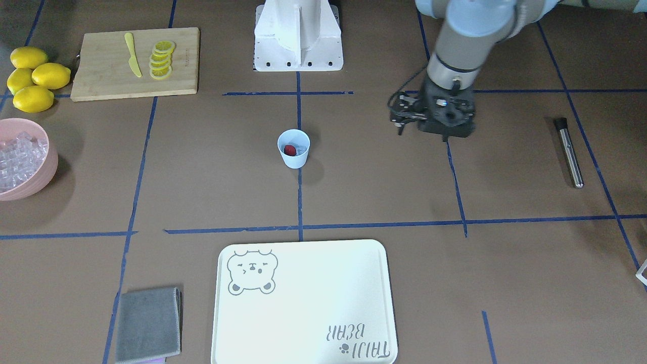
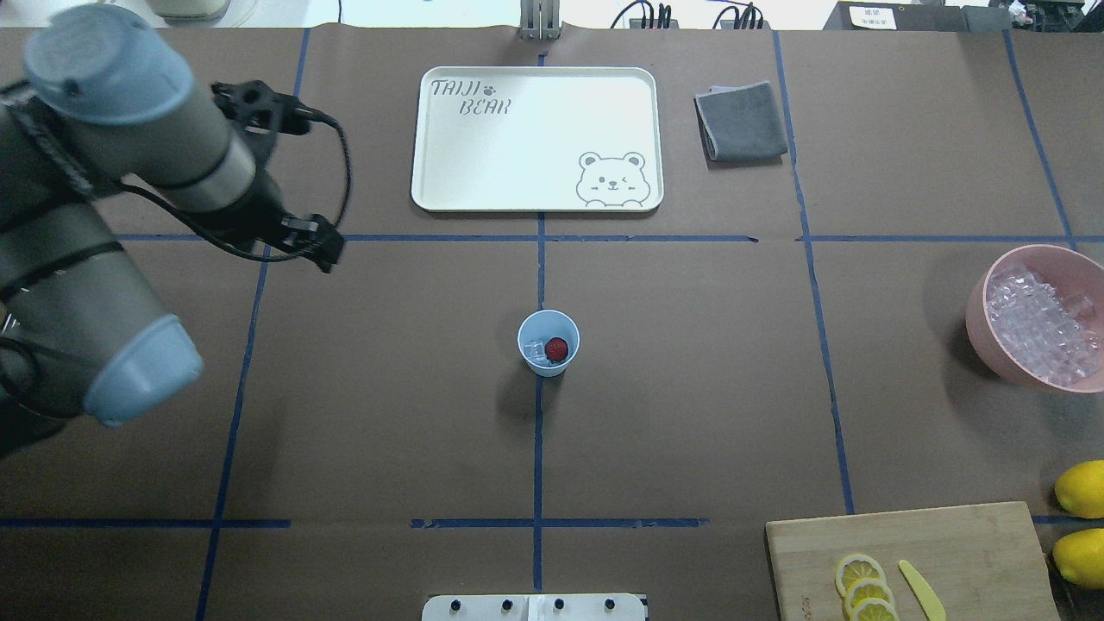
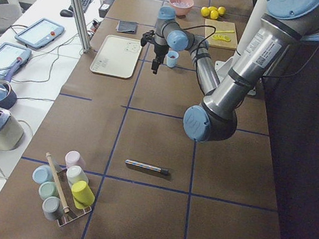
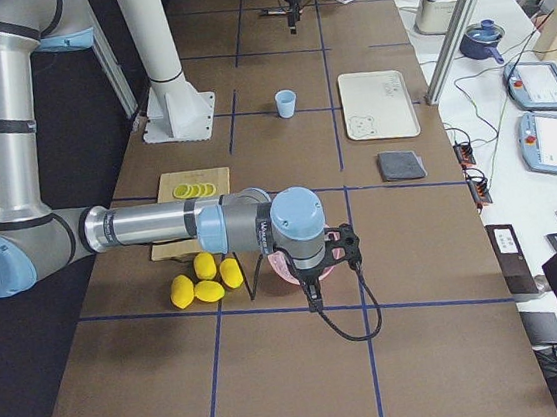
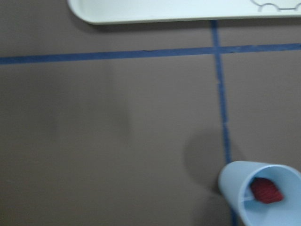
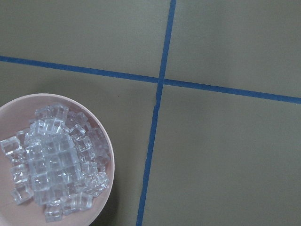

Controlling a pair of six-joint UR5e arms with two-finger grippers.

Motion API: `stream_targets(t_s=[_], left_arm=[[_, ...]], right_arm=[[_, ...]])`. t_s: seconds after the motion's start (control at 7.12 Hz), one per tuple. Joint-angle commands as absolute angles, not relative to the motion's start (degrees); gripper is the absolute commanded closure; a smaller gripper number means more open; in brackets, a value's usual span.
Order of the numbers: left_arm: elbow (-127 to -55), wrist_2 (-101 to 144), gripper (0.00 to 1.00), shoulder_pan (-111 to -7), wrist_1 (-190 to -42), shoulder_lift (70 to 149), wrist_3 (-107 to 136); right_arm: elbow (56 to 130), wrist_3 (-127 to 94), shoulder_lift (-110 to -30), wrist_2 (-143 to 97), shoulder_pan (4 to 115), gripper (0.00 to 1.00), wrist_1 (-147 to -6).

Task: Mash ice and strawberries in cup
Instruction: 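Withdraw the left gripper away from the cup toward its side, then grasp the metal muddler rod with the left gripper and lift it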

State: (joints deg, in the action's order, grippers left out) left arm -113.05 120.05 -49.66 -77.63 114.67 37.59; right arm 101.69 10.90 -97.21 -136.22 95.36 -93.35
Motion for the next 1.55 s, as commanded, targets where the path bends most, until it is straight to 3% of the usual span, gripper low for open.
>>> stream_targets(t_s=[0.0,0.56,0.84,1.12,1.4], left_arm=[[-113.65,128.81,0.00,-66.11,-77.78,102.62,13.55],[-106.90,132.45,0.00,-84.44,-78.13,92.92,-6.65],[-101.55,136.21,0.00,-84.29,-85.38,90.53,-3.37],[-94.61,136.06,0.00,-83.24,-102.03,89.31,9.78],[-89.06,135.27,0.00,-74.66,-117.45,88.59,23.41]], right_arm=[[101.69,10.90,-97.12,-136.23,95.36,0.01,-93.34],[101.95,10.90,-97.12,-136.23,95.36,0.01,-93.25],[102.04,10.90,-97.12,-136.23,95.36,0.01,-93.25],[102.13,10.81,-97.12,-136.32,95.36,0.01,-93.25],[102.13,10.81,-97.12,-136.32,95.36,0.01,-93.25]])
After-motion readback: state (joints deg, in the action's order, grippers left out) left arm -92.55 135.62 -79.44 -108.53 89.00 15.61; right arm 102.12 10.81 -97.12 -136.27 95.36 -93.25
